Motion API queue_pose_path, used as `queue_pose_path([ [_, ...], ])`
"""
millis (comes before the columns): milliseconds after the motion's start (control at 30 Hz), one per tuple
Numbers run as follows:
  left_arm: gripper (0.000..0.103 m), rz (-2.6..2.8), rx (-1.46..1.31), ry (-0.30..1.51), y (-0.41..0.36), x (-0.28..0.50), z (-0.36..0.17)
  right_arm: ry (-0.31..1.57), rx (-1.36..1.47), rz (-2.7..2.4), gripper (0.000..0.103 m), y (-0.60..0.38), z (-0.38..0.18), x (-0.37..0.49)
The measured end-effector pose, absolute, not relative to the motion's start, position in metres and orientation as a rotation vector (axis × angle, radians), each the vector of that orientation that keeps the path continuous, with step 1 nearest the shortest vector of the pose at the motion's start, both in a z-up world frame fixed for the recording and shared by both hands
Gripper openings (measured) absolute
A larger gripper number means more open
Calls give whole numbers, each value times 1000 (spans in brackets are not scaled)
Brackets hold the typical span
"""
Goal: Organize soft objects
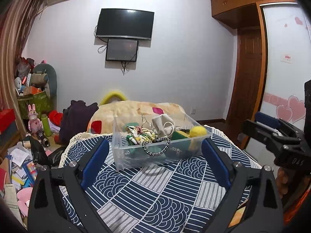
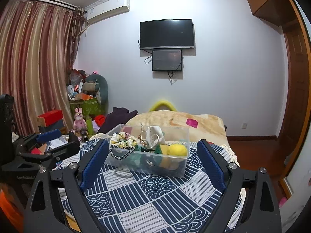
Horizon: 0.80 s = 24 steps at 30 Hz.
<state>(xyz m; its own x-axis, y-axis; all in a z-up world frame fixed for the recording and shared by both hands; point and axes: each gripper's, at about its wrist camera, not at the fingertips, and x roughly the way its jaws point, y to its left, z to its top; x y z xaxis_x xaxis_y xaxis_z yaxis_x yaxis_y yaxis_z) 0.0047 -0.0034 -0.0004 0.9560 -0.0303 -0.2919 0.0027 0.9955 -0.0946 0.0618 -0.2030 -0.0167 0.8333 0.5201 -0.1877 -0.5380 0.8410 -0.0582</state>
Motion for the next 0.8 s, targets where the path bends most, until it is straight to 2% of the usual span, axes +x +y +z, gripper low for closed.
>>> queue_pose_path([
  [800, 101, -20, -78, 252, -11, -3, 7, 160, -94, 569, 91, -211, -17, 58],
])
